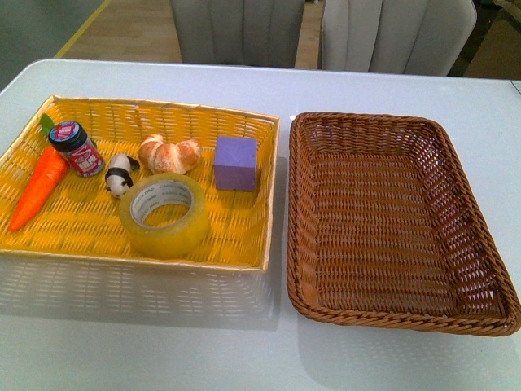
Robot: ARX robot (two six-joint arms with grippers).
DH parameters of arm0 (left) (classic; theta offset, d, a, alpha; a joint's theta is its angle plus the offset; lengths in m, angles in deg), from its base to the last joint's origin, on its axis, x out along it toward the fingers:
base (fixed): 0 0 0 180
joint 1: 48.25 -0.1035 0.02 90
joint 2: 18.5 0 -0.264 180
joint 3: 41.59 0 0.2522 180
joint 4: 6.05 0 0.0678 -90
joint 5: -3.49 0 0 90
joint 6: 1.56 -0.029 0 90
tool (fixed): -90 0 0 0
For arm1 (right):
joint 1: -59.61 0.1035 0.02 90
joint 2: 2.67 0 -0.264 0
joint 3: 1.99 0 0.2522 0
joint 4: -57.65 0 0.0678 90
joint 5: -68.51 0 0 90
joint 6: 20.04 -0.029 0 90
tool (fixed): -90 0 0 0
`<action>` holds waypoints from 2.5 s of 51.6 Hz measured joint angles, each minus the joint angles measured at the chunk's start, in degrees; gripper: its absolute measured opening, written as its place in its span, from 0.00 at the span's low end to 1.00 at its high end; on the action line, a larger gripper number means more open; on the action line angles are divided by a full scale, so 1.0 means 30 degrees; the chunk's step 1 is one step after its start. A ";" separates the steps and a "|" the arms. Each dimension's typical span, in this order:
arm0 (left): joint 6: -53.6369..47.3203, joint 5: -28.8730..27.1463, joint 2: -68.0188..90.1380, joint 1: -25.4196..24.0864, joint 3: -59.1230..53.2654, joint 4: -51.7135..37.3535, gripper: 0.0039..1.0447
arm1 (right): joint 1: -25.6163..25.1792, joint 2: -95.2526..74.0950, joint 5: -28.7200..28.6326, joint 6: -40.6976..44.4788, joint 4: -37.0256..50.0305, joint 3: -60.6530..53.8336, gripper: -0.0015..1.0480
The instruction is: Move tape to another basket
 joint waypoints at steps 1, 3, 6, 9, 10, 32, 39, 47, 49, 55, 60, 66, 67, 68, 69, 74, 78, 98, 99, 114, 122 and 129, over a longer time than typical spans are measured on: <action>0.0277 0.0969 0.0998 -0.0219 0.0707 0.1574 0.92 | 0.0000 0.0000 -0.0007 -0.0007 0.0000 0.0000 0.91; 0.0568 0.2127 0.2943 -0.0401 0.1872 0.3606 0.92 | 0.0000 0.0000 -0.0022 0.0000 0.0000 0.0000 0.91; 0.0998 0.3118 0.6674 -0.0393 0.3512 0.5217 0.92 | 0.0007 0.0015 -0.0058 -0.0007 0.0000 0.0000 0.91; 0.1195 0.3104 0.9202 -0.0299 0.4291 0.4386 0.92 | 0.0007 0.0015 -0.0058 -0.0007 0.0000 0.0000 0.91; 0.1282 0.3089 1.0142 -0.0291 0.4554 0.3796 0.92 | 0.0007 0.0015 -0.0058 -0.0007 0.0000 0.0000 0.91; 0.2798 0.1209 2.8203 0.1173 0.9377 -0.7737 0.92 | 0.0007 0.0015 -0.0015 -0.0007 0.0000 0.0000 0.91; 0.2871 0.0364 3.3244 0.2135 1.2116 -0.8145 0.92 | 0.0007 0.0015 -0.0015 -0.0007 0.0000 0.0000 0.91; 0.2841 -0.0328 3.6946 0.2688 1.4571 -0.7810 0.92 | 0.0007 0.0015 -0.0015 -0.0007 0.0000 0.0000 0.91; 0.2783 -0.0459 3.7405 0.2747 1.4957 -0.7708 0.92 | 0.0007 0.0015 -0.0022 -0.0007 0.0000 0.0000 0.91; 0.2681 -0.0576 3.8767 0.2900 1.6232 -0.7329 0.92 | 0.0007 0.0015 -0.0022 -0.0007 0.0000 0.0000 0.91; 0.2674 -0.0634 3.9729 0.2965 1.7194 -0.7016 0.92 | 0.0007 0.0015 -0.0015 -0.0007 0.0000 0.0000 0.91; 0.2667 -0.0758 4.0996 0.3045 1.8440 -0.6623 0.92 | 0.0007 0.0015 -0.0022 -0.0007 0.0000 0.0000 0.91; 0.2659 -0.0780 4.1193 0.3045 1.8629 -0.6557 0.92 | 0.0007 0.0015 -0.0015 -0.0007 0.0000 0.0000 0.91; 0.2652 -0.0801 4.1346 0.3060 1.8819 -0.6484 0.92 | 0.0007 0.0015 -0.0022 -0.0007 0.0000 0.0000 0.91; 0.2652 -0.0809 4.1535 0.3067 1.9008 -0.6419 0.92 | 0.0007 0.0015 -0.0015 -0.0007 0.0000 0.0000 0.91; 0.2659 -0.0860 4.2060 0.3126 1.9584 -0.6098 0.92 | 0.0007 0.0015 -0.0015 0.0000 0.0000 0.0000 0.91; 0.2645 -0.0867 4.2366 0.3220 1.9912 -0.5872 0.92 | 0.0007 0.0015 -0.0022 -0.0007 0.0000 0.0000 0.91; 0.2397 -0.1013 4.3240 0.3548 2.0852 -0.5187 0.56 | 0.0007 0.0015 -0.0022 -0.0007 0.0000 0.0000 0.91; 0.2397 -0.1020 4.3248 0.3548 2.0873 -0.5187 0.54 | 0.0007 0.0015 -0.0015 -0.0007 0.0000 0.0000 0.91; 0.2681 -0.1275 4.3124 0.3614 2.0801 -0.4809 0.15 | 0.0007 0.0015 -0.0015 -0.0007 0.0000 0.0000 0.91; 0.2696 -0.1297 4.1987 0.3614 1.9751 -0.4969 0.15 | 0.0007 0.0015 -0.0015 -0.0007 0.0000 0.0000 0.91; 0.2718 -0.1020 4.0122 0.3679 1.9052 -0.4983 0.15 | 0.0007 0.0015 -0.0015 -0.0007 0.0000 0.0000 0.91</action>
